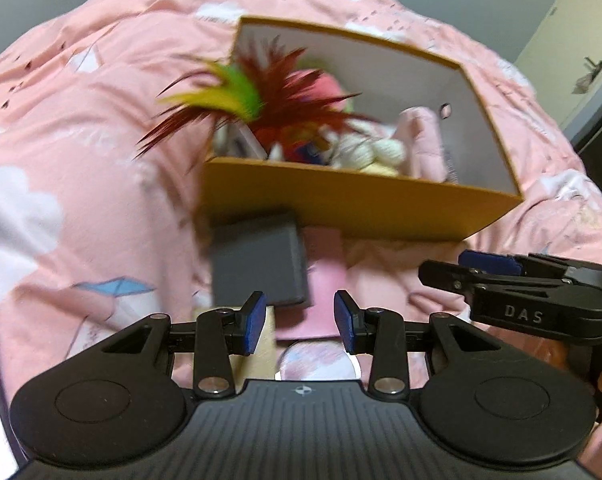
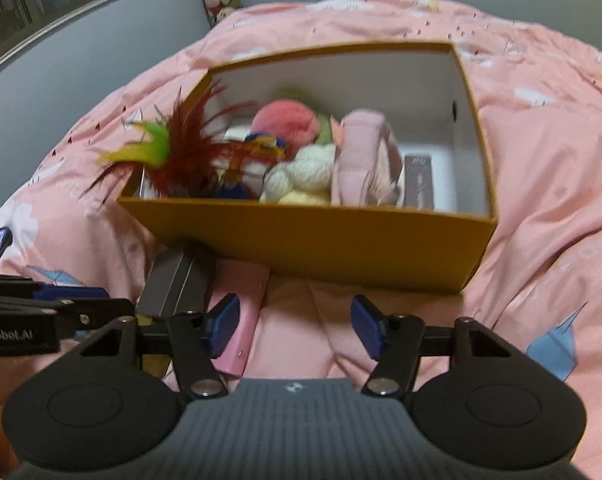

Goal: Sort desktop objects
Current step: 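Grasp the dark grey box with the left gripper while the right grasps the pink card case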

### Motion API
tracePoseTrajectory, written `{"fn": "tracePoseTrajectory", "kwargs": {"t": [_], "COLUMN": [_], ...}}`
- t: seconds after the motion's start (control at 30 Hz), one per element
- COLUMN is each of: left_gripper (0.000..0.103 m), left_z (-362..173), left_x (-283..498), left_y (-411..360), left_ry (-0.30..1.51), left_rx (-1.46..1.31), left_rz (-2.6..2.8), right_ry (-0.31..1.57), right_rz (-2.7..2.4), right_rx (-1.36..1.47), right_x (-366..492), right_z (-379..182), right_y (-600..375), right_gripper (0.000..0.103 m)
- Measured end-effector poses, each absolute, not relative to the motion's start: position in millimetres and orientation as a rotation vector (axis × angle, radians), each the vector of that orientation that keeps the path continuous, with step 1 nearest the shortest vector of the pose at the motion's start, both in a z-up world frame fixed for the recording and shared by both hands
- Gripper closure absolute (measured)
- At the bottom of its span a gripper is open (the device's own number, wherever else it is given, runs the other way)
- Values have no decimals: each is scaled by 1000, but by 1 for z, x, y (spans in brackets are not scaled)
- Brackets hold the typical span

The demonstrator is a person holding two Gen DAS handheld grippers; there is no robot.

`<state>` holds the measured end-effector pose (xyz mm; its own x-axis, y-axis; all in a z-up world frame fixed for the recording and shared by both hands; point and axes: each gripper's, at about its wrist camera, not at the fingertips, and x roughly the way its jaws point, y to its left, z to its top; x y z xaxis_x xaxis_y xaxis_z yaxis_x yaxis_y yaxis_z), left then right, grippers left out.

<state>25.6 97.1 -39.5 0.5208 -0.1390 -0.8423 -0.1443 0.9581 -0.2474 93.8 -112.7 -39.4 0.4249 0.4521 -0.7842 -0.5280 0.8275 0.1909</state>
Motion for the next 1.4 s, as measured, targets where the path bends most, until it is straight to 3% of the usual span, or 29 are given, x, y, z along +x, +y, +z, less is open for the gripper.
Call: {"fn": "tracePoseTrajectory", "kwargs": {"t": [0.27,0.77,1.0,1.1,1.17,1.4], "left_gripper": [61,54,51,51,45,42], "left_z": [-46,-52,-66,-72,-75,-85], "left_x": [25,50,74,80,83,94], "left_y": [102,92,76,75,73,73], "left_ry": [1064,1028,1059,1077,1081,1101], "left_rx": [-292,-273,-199,-200,-185,-113], "left_rz": [17,16,40,36,42,106], "right_ry": [1162,1224,1264,1285,1297,1295], "right_rz": [738,760,778,794,810,853], "right_rx": [-58,-25,-22,-2,10,7], "right_x": [94,120,125,128,130,129], "right_z": [-75,-97,-110,-117,-122,-127], "right_y": [-95,-77,-72,-70,-67,-56], "right_gripper": [47,60,59,54,52,54]}}
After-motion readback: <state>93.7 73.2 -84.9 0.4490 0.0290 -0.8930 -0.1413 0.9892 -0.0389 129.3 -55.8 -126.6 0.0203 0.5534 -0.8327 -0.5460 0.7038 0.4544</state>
